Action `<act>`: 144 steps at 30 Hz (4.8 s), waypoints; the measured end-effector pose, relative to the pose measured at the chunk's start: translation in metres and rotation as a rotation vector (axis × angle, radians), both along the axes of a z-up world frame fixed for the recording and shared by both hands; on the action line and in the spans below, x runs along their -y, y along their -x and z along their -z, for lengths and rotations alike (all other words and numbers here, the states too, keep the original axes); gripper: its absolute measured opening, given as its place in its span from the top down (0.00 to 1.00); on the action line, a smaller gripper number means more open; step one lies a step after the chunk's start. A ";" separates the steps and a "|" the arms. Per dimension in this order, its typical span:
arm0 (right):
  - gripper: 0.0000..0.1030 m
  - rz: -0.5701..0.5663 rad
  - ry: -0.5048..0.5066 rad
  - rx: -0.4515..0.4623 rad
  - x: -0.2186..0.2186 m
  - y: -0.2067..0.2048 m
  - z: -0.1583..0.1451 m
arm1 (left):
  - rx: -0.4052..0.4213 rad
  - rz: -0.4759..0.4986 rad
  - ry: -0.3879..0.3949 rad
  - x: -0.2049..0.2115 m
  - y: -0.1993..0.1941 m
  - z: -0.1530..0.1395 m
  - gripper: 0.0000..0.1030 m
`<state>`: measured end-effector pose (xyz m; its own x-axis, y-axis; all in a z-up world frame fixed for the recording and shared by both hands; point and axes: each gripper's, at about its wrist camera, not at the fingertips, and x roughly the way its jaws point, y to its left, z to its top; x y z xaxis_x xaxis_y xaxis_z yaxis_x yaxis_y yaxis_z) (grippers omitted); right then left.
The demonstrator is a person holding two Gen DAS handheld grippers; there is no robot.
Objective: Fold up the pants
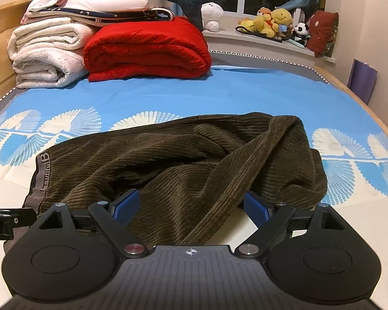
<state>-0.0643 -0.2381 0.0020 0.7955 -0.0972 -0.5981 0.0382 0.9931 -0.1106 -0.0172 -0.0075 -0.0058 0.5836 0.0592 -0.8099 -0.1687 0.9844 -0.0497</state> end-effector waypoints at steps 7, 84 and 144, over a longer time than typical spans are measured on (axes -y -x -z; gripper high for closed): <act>0.14 -0.004 0.020 0.003 -0.002 0.001 0.000 | 0.002 -0.001 0.004 0.000 -0.001 0.000 0.08; 0.94 -0.171 -0.198 -0.076 0.149 0.036 -0.013 | -0.047 -0.042 0.087 -0.168 0.021 0.027 0.93; 0.53 -0.024 -0.147 -0.110 0.229 0.060 0.032 | -0.203 -0.117 0.037 -0.132 -0.016 0.047 0.27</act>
